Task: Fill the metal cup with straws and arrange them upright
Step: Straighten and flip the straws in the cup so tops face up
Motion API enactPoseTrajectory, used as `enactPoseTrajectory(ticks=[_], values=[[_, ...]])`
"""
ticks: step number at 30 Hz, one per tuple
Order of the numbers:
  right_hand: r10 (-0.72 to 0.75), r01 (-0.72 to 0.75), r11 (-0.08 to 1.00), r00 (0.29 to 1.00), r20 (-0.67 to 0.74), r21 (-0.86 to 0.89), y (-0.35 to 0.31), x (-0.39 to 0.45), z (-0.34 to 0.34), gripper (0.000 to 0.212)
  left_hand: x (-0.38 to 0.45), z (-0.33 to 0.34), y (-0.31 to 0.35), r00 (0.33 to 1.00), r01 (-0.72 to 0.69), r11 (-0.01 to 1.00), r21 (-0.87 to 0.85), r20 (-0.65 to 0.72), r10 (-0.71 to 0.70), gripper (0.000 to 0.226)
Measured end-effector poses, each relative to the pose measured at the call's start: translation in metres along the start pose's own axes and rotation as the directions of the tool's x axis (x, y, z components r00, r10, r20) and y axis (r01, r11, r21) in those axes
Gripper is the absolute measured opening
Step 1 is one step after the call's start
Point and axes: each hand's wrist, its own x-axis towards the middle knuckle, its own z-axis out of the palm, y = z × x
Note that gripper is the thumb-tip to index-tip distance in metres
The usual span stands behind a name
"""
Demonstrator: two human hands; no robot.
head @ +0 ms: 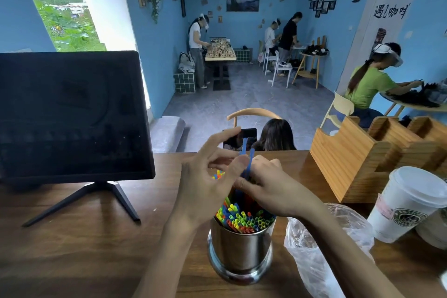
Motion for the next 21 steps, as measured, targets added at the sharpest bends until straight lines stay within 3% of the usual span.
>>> enactPoseTrajectory(ticks=[2, 5, 8, 12, 17, 21], values=[[0.017, -0.015, 0.996, 1.0, 0.024, -0.089, -0.001, -0.002, 0.004, 0.009, -0.005, 0.0, -0.005, 0.997, -0.071, 0.994, 0.077, 0.019, 0.07, 0.044], [0.033, -0.025, 0.987, 0.999, 0.044, -0.161, -0.001, -0.002, 0.01, 0.015, -0.011, 0.003, -0.009, 0.987, -0.136, 0.972, 0.193, -0.054, 0.149, 0.04], [0.034, -0.032, 0.989, 0.999, 0.009, -0.145, 0.002, 0.001, 0.013, 0.034, -0.011, 0.004, -0.011, 0.996, -0.057, 0.984, 0.166, -0.064, 0.068, 0.051], [0.003, -0.006, 0.993, 1.0, -0.025, -0.121, 0.006, 0.001, 0.014, 0.034, -0.011, 0.003, -0.019, 0.985, -0.164, 0.941, 0.294, 0.002, 0.171, 0.046], [-0.007, 0.032, 0.974, 0.994, -0.11, 0.223, 0.016, -0.006, 0.006, 0.041, -0.015, -0.004, -0.037, 0.995, -0.099, 0.925, 0.366, 0.051, 0.086, 0.011], [0.015, 0.029, 0.962, 0.987, -0.158, 0.272, 0.021, -0.01, 0.006, 0.041, -0.016, -0.011, -0.034, 0.979, -0.053, 0.937, 0.347, 0.202, -0.02, 0.02]])
